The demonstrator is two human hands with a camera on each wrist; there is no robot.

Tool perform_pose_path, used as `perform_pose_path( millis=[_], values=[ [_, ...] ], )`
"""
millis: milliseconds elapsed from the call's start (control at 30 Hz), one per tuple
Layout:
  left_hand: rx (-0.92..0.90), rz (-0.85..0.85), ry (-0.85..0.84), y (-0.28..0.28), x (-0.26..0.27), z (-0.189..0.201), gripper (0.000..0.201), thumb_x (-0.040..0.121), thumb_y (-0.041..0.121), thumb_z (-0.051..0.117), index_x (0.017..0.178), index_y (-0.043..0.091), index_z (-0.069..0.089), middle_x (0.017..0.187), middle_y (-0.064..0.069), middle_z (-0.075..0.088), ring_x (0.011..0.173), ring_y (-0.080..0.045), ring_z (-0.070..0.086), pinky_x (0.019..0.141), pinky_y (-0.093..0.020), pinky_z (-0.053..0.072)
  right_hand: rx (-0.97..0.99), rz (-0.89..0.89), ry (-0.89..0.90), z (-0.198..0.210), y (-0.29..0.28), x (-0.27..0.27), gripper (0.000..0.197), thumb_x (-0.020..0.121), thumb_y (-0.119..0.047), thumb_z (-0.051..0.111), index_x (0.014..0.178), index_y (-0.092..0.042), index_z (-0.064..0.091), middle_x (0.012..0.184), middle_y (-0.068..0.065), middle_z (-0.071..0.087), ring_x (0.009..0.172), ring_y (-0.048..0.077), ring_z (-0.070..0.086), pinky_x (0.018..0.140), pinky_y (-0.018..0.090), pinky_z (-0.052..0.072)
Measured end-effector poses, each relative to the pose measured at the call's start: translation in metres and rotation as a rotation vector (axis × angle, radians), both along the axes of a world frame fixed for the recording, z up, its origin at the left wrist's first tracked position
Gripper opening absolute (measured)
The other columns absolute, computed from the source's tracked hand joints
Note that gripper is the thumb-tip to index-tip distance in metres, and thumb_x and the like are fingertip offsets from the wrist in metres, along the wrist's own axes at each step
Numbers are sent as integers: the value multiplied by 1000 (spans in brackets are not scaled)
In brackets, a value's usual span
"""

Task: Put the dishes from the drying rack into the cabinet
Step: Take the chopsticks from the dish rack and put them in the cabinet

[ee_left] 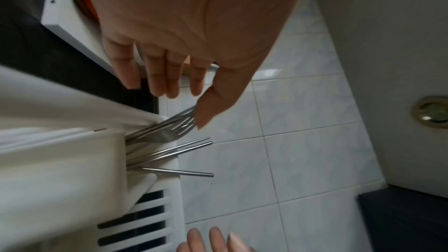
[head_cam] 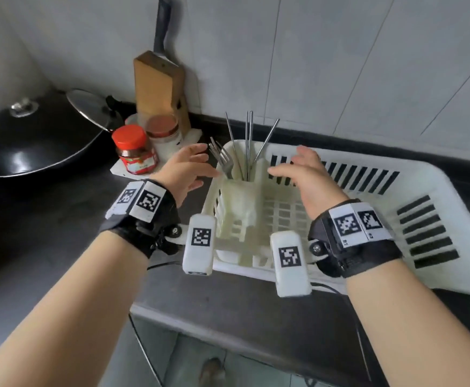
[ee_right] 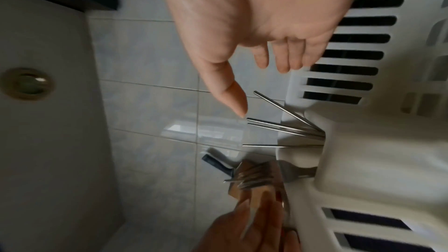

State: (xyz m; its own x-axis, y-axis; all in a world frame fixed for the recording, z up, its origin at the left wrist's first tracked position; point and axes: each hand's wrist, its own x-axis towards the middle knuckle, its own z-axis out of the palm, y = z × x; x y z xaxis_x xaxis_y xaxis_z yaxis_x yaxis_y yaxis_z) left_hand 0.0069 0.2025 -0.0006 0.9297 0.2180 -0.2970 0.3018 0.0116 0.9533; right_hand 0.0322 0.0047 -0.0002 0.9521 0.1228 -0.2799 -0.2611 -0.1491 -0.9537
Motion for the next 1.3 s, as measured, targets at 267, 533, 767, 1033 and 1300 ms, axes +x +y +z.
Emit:
perform_pose_path(
  millis=[267, 533, 767, 1033, 1300],
  values=[
    [143, -334, 221, 13, 64, 2, 76, 78, 14, 66, 144, 19, 29, 149, -4, 36, 136, -22, 35, 109, -45, 35, -608, 281, 112, -6, 34, 82, 127, 65, -26, 81, 147, -18, -17, 157, 9, -21, 145, 28, -16, 119, 49, 3],
    [73, -404, 261, 8, 89, 3, 16, 92, 33, 45, 105, 31, 54, 132, -1, 55, 128, -16, 46, 108, -45, 36, -776, 647, -69, -7, 66, 99, 93, 67, -34, 77, 144, -32, 27, 160, 5, -4, 142, 26, -26, 109, 53, -21],
    [190, -365, 159, 0, 87, 7, 67, 91, 38, 45, 146, 39, 7, 150, -2, 32, 132, -26, 42, 103, -45, 42, -675, 679, -92, -15, 92, 98, 86, 81, -26, 67, 149, -23, 15, 159, 6, 6, 146, 32, -6, 118, 45, 5],
    [57, -329, 133, 6, 78, 15, 69, 89, 47, 41, 147, 33, 5, 156, -1, 21, 142, -20, 25, 111, -48, 31, -128, 198, -184, -8, 88, 85, 18, 83, -9, 62, 76, -22, 53, 76, -4, 55, 75, 11, 55, 80, 30, 47],
    [-178, -165, 34, 12, 48, 33, 60, 93, 44, 37, 146, 29, 15, 156, 1, 22, 141, -20, 26, 110, -44, 28, 249, -389, -252, 19, 67, 78, 27, 80, 1, 54, 64, -17, 42, 52, 0, 42, 44, 12, 42, 54, 25, 47]
  ],
)
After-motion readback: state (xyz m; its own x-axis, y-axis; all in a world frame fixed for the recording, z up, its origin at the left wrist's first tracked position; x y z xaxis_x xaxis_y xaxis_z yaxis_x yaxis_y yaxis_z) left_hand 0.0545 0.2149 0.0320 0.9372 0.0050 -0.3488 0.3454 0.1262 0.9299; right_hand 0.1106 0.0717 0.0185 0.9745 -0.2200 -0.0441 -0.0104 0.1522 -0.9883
